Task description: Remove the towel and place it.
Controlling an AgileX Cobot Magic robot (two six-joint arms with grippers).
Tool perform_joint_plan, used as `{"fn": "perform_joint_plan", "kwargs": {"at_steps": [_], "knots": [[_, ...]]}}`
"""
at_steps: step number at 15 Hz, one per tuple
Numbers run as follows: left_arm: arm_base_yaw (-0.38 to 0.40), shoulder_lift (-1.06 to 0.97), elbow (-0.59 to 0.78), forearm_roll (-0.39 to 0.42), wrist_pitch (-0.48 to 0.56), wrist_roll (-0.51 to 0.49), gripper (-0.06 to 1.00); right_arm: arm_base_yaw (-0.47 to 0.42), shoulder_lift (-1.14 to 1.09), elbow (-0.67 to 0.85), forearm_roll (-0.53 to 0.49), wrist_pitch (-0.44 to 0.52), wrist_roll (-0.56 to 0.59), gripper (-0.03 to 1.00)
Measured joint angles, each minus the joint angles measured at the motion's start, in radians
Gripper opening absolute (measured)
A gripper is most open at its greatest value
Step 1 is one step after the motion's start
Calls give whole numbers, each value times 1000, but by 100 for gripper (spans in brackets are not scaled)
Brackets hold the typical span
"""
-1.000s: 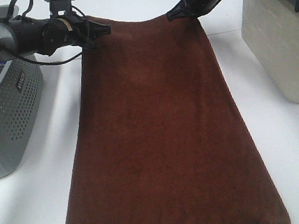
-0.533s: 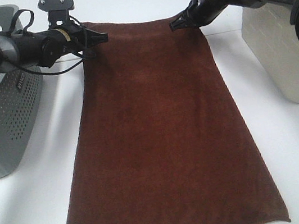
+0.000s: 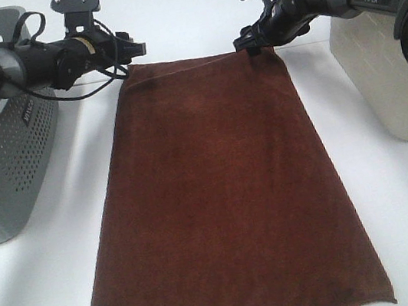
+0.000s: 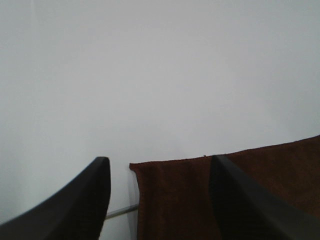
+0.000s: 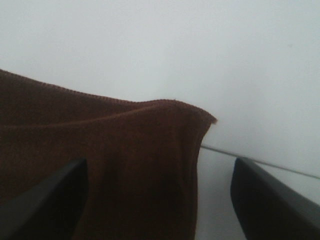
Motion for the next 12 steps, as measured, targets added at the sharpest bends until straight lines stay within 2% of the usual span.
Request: {"fn": "perform_joint_plan", "kwargs": {"at_steps": [3,7,10,12], "knots": [[-24,-22,-74,-2,164,0,57,0,-81,0,74,118,0,76],[-55,-158,-120,-4,443,0,57,0,-232,0,163,308,0,77],[-71,-294,-121,-4,725,12,57,0,-344,0,202,516,0,77],[-85,-383,-121,-4,914,56,57,0,-420,0,214,656,0,77]]}}
